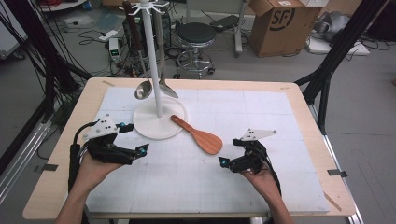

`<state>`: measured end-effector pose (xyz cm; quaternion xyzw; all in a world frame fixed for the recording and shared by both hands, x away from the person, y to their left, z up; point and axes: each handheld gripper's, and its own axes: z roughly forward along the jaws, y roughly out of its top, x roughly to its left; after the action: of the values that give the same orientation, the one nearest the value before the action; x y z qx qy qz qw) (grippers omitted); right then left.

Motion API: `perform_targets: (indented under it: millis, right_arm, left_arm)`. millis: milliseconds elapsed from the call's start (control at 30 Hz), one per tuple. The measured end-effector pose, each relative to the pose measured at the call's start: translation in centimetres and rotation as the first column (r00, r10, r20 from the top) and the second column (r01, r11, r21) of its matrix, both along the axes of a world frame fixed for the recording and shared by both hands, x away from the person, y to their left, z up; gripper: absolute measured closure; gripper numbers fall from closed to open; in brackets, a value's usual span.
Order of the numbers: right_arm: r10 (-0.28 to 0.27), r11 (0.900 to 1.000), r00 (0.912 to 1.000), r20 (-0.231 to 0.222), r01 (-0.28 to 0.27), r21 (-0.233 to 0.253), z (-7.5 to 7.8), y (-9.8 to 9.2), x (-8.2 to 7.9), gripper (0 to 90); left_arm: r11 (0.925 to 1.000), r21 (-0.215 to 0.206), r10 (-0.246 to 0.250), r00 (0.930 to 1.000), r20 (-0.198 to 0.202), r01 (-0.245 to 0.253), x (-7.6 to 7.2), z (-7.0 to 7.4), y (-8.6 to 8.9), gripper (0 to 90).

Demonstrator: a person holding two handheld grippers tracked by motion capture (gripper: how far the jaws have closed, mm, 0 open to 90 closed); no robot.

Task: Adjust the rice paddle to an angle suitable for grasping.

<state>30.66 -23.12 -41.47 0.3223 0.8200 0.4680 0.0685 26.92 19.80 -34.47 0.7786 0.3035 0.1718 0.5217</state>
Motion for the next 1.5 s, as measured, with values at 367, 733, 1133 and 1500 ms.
perform_targets:
  millis: [367, 733, 1133, 1500]
  right_arm:
    - [0.012, 1.0, 0.9999, -0.004, -0.012, -0.015, 0.3, 1.2, 1.2, 0.5]
    - [0.035, 0.999, 0.9994, 0.0, -0.035, -0.039, 1.1, 2.6, 2.8, 0.5]
    - [0.058, 0.997, 0.9983, 0.009, -0.057, -0.051, 2.4, 4.6, 5.2, 0.5]
    - [0.058, 0.998, 0.9983, -0.008, -0.058, -0.038, 2.1, 5.9, 7.0, 0.5]
  left_arm:
    - [0.9999, 0.016, 0.004, 0.9999, -0.013, -0.004, -0.9, -2.3, -0.1, 9.1]
    - [0.9997, 0.023, 0.006, 0.9995, -0.029, -0.006, -1.3, -4.3, -0.4, 8.1]
    - [0.9988, 0.048, 0.009, 0.9992, -0.04, -0.007, -1.4, -5.1, -0.7, 7.9]
    - [0.9987, 0.051, 0.01, 0.9989, -0.045, -0.008, -1.4, -5.4, -0.7, 7.6]
